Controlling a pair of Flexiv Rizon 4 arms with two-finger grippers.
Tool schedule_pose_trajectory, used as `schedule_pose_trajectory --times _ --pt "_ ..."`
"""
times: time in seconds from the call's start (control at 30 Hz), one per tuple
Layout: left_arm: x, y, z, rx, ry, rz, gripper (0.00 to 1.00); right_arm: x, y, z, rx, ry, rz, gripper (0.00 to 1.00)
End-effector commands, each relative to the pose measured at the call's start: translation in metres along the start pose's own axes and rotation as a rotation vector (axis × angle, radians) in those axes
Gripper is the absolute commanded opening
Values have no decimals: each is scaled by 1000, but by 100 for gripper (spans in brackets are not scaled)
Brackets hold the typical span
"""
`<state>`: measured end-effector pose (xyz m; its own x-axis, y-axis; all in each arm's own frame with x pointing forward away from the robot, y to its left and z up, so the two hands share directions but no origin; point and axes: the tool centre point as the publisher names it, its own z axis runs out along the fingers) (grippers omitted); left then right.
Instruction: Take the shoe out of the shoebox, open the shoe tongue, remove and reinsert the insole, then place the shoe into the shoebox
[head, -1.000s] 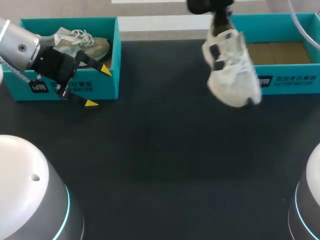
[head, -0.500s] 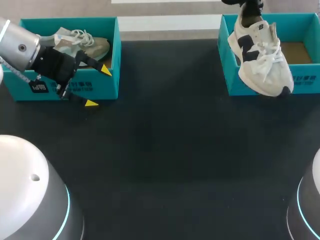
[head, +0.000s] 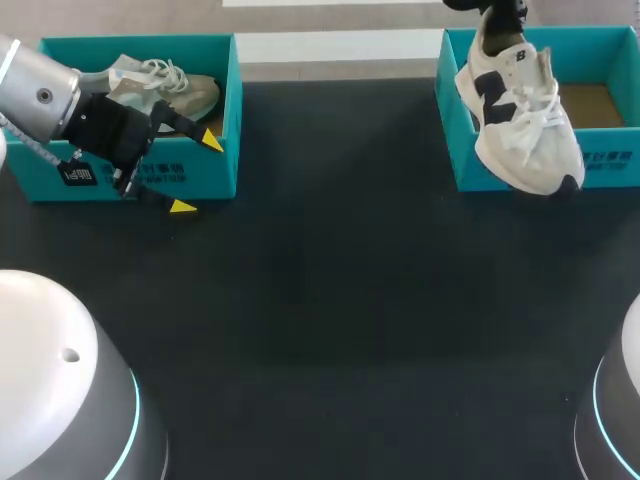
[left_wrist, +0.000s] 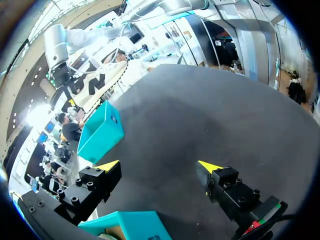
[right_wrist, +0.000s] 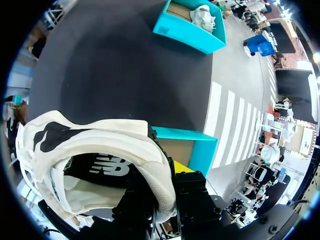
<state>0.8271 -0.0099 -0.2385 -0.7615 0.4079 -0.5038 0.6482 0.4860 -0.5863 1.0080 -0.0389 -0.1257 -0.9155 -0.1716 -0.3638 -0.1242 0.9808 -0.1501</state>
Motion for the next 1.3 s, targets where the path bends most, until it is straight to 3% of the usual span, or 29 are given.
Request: schedule_pose_trajectory --times 0.03,0.07,0.4,0.7,0.97,1.17,1.3 --pt "1 0 0 -3 1 1 100 0 -1 -1 -2 0 -1 0" --pt "1 0 0 -3 1 1 100 0 -1 -1 -2 0 -1 0" --pt "1 0 0 -3 1 1 100 -11 -68 5 59 -12 -9 0" --pt "1 0 0 -3 1 1 100 -3 -148 28 76 15 67 0" --pt "1 0 0 -3 1 1 100 11 -211 48 145 36 154 0" --pt "1 0 0 -3 1 1 100 12 -247 61 215 79 165 0" --pt "1 0 0 -3 1 1 100 11 -270 71 263 105 271 0"
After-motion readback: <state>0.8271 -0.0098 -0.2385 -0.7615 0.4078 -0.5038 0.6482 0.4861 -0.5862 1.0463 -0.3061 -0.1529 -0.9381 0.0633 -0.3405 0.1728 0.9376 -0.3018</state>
